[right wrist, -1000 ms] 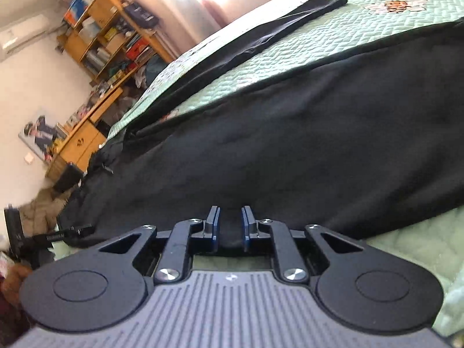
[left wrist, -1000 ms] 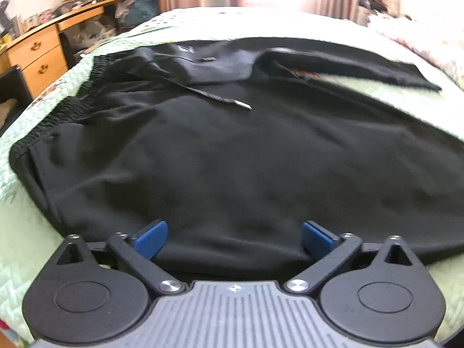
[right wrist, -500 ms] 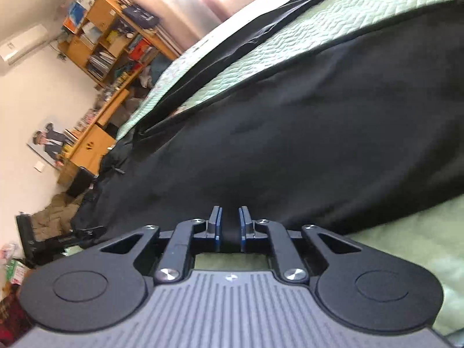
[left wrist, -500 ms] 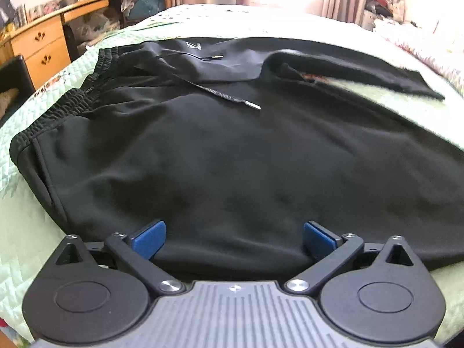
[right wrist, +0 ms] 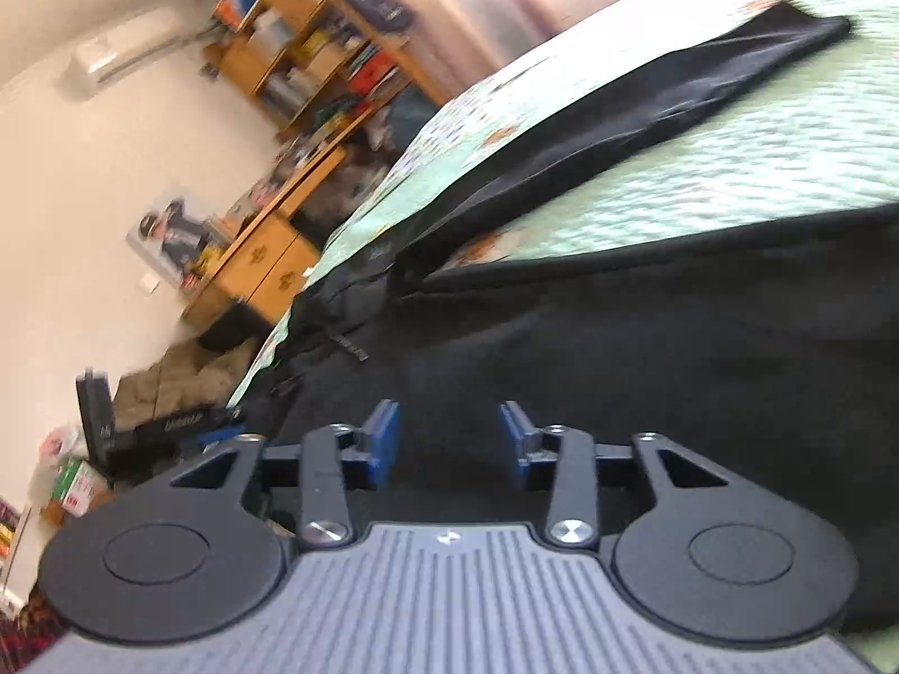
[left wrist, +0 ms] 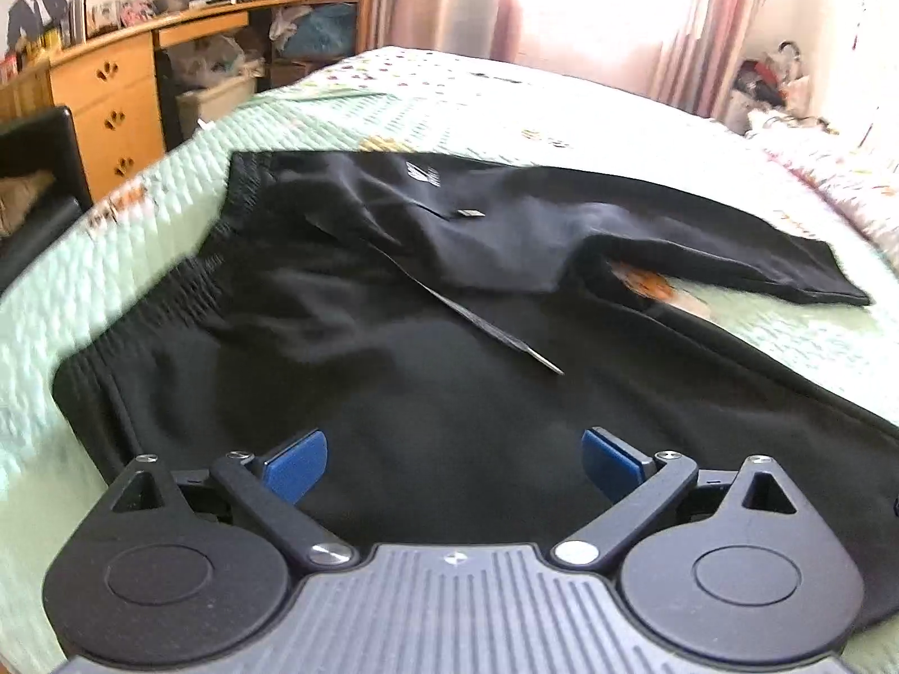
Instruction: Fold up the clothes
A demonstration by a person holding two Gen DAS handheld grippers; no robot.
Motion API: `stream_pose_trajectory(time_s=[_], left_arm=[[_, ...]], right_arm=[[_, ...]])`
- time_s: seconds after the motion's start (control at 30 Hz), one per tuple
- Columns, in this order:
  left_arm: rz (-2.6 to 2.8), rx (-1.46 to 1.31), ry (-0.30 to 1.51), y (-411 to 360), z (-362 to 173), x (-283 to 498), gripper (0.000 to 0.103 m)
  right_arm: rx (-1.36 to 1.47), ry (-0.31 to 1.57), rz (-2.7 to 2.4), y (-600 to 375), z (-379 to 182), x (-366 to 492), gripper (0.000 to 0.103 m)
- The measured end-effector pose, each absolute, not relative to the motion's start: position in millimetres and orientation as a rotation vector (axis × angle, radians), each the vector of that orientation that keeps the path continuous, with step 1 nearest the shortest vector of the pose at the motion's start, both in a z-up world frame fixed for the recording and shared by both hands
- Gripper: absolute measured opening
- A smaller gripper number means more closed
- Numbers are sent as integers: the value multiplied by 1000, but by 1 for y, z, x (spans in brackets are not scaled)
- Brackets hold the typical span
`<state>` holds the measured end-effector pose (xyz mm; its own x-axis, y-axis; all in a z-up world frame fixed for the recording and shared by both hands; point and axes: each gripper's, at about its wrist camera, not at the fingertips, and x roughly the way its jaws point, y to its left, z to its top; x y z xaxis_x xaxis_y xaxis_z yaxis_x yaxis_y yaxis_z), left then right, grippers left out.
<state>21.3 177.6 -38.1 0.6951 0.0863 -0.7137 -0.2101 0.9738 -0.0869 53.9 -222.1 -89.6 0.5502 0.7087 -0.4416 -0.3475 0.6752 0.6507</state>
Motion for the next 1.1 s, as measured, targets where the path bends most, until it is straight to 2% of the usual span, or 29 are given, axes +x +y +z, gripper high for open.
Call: stream_pose_trajectory(time_s=[0.27, 0.43, 0.5, 0.57, 0.63, 0.77, 0.93, 1.03, 1.07, 1.1], left_arm=[[219, -131, 806, 223, -38, 76, 100], [254, -84, 947, 236, -94, 105, 101], [246, -86, 937, 241, -104, 105, 103], [234, -75, 915, 241, -104, 102, 103], [228, -89, 915, 242, -101, 100, 102], [173, -155, 859, 242, -82, 99, 99], [130, -180, 747, 243, -56, 122, 96], [116, -182, 743, 250, -53, 154, 86], [99, -185, 765, 253, -56, 169, 74], [94, -192, 800, 258, -61, 184, 52]], right_arm=[[354, 778, 825, -97, -90, 107, 49], [169, 761, 822, -43, -106, 127, 49], [99, 788, 787, -35, -125, 136, 45], [180, 766, 804, -52, -135, 138, 35], [224, 764, 800, -66, -137, 138, 29], [378, 805, 805, -86, -131, 144, 32], [435, 748, 902, -73, -110, 153, 38], [443, 750, 916, -62, -124, 160, 41], [461, 771, 902, -63, -136, 163, 41], [481, 788, 890, -64, -148, 165, 38]])
